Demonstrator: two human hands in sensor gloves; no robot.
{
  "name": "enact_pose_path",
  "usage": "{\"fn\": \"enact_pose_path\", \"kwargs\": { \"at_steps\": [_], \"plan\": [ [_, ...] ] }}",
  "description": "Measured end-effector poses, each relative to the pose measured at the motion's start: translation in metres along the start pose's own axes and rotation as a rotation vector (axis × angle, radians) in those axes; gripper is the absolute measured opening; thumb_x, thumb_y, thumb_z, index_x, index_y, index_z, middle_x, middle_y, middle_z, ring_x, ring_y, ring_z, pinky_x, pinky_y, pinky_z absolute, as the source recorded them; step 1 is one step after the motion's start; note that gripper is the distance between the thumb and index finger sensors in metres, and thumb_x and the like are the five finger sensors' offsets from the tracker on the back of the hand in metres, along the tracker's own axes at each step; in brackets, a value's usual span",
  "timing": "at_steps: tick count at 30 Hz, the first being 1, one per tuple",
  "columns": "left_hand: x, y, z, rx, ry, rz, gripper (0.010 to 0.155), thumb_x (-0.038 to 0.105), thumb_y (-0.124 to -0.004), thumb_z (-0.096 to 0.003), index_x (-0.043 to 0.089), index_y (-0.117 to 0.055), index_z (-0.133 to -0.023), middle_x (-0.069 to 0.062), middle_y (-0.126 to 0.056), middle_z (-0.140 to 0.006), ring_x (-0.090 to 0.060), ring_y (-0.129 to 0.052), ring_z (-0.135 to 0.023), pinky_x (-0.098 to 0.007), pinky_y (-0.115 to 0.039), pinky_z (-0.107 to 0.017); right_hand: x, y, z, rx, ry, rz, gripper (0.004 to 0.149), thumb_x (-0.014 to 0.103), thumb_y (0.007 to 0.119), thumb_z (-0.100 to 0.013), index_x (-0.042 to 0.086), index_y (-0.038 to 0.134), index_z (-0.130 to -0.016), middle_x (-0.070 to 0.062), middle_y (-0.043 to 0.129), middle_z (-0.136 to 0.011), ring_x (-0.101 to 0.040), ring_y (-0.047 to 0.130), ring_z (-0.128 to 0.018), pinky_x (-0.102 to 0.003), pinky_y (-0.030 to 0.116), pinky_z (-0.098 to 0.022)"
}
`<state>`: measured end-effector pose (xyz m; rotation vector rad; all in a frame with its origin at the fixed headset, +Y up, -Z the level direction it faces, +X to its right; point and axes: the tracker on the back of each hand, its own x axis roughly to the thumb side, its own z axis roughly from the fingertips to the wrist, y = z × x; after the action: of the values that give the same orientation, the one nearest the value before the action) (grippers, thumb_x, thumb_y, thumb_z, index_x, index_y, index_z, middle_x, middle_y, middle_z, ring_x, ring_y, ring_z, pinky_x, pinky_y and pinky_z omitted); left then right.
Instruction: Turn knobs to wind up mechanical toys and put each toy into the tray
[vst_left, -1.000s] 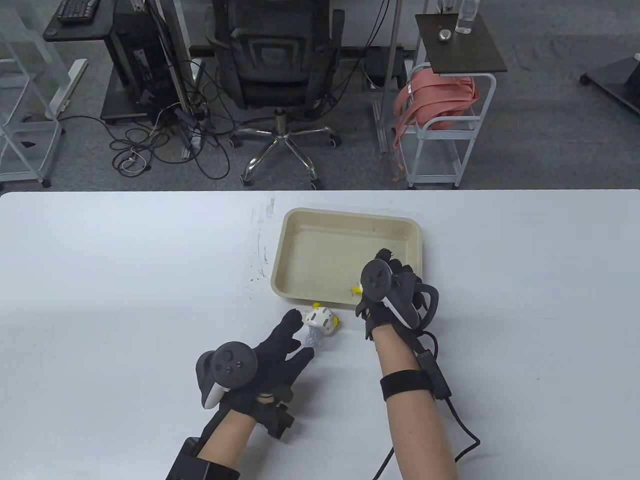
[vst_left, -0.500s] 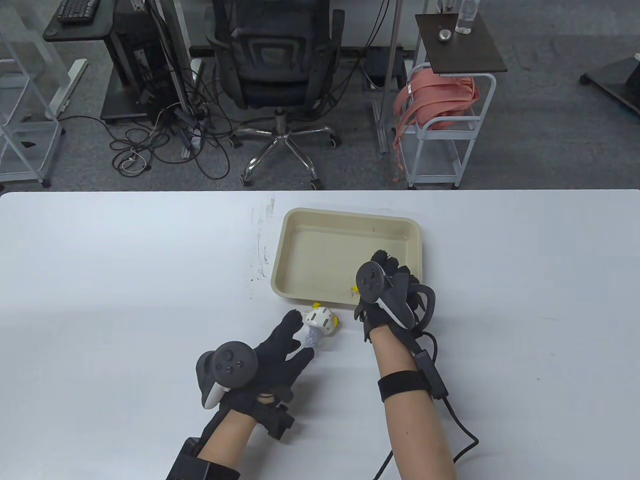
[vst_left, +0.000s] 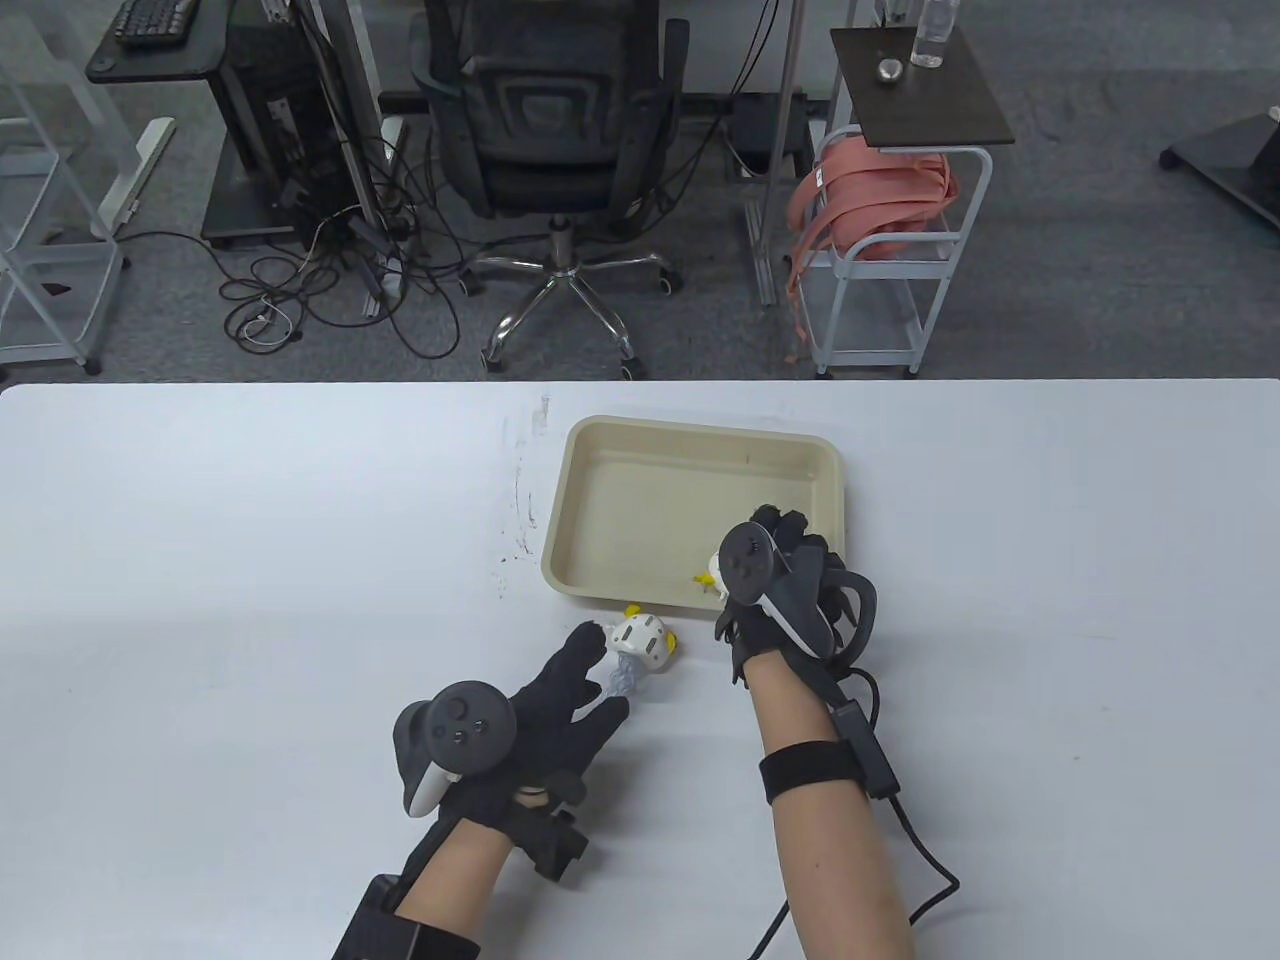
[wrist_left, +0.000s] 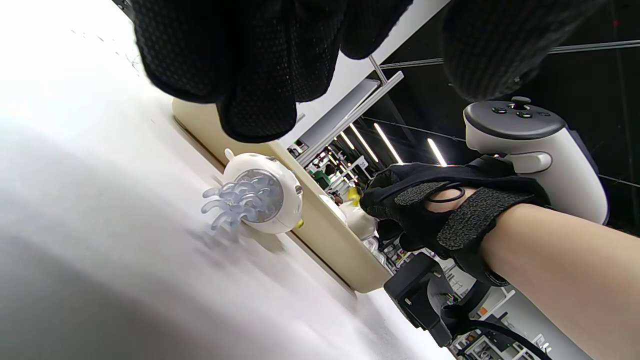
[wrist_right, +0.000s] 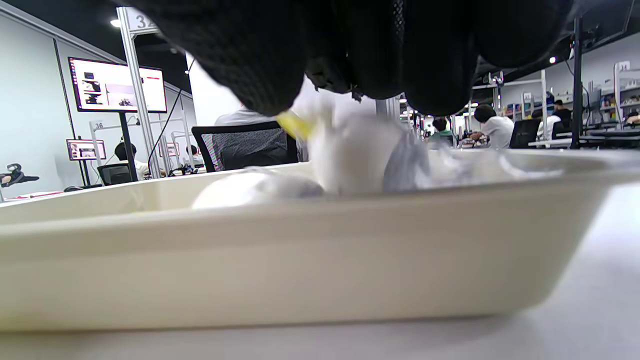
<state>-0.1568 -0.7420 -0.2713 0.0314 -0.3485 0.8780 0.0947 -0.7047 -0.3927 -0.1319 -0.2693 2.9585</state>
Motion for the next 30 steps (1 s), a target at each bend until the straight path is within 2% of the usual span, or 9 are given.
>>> {"fn": "enact_pose_path", "kwargs": {
  "at_steps": [5,11,22,30],
  "plan": [
    [0.0,0.001,0.0,0.002,0.003,-0.003,0.076,0.055,-0.079,-0.0503,0.021,-0.051,-0.112,-0.015,-0.07,-0.11,-0.034,-0.098,-0.078,-0.05,-0.079,-0.061,0.001,-0.007,0.004,0.006,-0.02,-0.041,0.071,0.035,0.083,-0.05,-0.003,0.057,-0.105,-0.033,0.057,-0.108,-0.056,0.068,-0.086,-0.069,0.054,-0.061],
    [-0.002,0.004,0.0,0.014,0.011,-0.024,0.077,0.055,-0.08,-0.0499,0.021,-0.051,-0.112,-0.016,-0.07,-0.11,-0.035,-0.098,-0.079,-0.05,-0.079,-0.061,0.001,-0.022,0.017,0.048,-0.064,-0.147,0.088,0.051,0.081,-0.049,-0.001,0.046,-0.11,-0.035,0.047,-0.112,-0.063,0.059,-0.09,-0.073,0.047,-0.063],
    [-0.006,0.011,0.001,0.035,0.032,-0.137,0.078,0.056,-0.081,-0.0492,0.021,-0.05,-0.113,-0.017,-0.066,-0.111,-0.036,-0.093,-0.083,-0.052,-0.076,-0.063,-0.002,-0.032,0.071,0.141,-0.167,-0.426,0.102,0.061,0.08,-0.048,0.0,0.031,-0.113,-0.037,0.032,-0.114,-0.067,0.044,-0.093,-0.076,0.037,-0.064],
    [0.0,0.008,0.0,0.011,0.045,-0.282,0.084,0.059,-0.083,-0.0466,0.022,-0.049,-0.113,-0.018,-0.063,-0.112,-0.037,-0.09,-0.087,-0.054,-0.073,-0.065,-0.016,-0.034,0.101,0.105,-0.225,-0.508,0.11,0.069,0.077,-0.046,-0.002,0.026,-0.113,-0.037,0.024,-0.115,-0.067,0.034,-0.095,-0.077,0.028,-0.065]
  ]
}}
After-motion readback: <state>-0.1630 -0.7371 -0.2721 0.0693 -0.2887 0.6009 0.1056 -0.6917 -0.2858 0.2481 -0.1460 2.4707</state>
